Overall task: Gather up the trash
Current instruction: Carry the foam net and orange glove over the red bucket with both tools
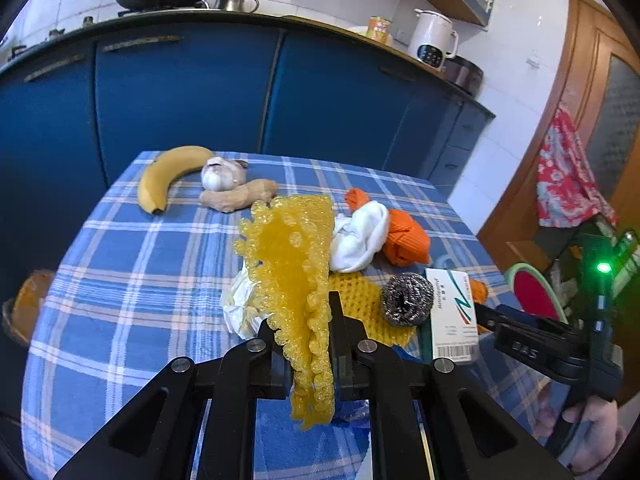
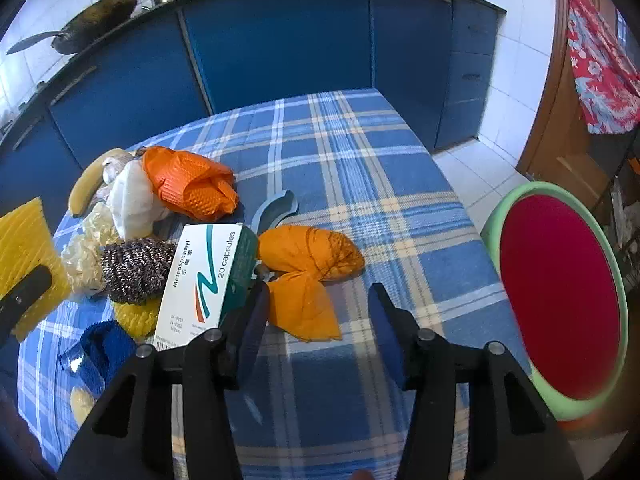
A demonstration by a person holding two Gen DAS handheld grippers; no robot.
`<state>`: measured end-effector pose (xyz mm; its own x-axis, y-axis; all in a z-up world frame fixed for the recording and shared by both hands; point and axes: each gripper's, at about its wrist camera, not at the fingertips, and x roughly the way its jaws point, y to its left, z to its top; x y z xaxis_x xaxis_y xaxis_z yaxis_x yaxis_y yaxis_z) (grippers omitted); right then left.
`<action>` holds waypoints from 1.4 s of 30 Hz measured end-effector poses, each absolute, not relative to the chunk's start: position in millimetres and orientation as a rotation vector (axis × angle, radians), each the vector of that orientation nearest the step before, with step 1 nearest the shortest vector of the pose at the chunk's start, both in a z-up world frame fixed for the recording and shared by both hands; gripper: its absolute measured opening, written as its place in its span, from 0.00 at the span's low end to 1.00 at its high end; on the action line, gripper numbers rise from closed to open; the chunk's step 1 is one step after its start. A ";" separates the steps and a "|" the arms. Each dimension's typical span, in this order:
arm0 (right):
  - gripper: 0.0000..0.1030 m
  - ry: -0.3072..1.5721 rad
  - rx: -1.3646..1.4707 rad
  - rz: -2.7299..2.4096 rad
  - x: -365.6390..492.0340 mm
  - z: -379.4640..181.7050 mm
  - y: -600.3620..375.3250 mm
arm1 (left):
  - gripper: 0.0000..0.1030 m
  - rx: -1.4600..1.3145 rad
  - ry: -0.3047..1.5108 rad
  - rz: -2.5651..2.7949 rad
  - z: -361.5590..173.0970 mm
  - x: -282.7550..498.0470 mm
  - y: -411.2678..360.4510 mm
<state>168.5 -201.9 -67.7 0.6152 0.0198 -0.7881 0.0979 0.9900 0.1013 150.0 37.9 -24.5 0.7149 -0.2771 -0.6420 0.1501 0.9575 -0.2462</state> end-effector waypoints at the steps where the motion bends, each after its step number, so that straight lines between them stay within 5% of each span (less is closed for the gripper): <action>1: 0.52 0.914 0.140 -0.052 169.7 -69.2 -200.3 | 0.13 -0.186 0.740 -0.245 -25.3 150.1 38.7; 15: 0.09 0.925 0.183 -0.073 165.7 -75.5 -194.7 | 0.13 -0.238 0.722 -0.325 -18.9 135.1 41.6; 42: 0.08 0.754 0.276 -0.033 75.2 -15.5 -256.8 | 0.13 -0.184 0.739 -0.421 22.7 95.6 -29.8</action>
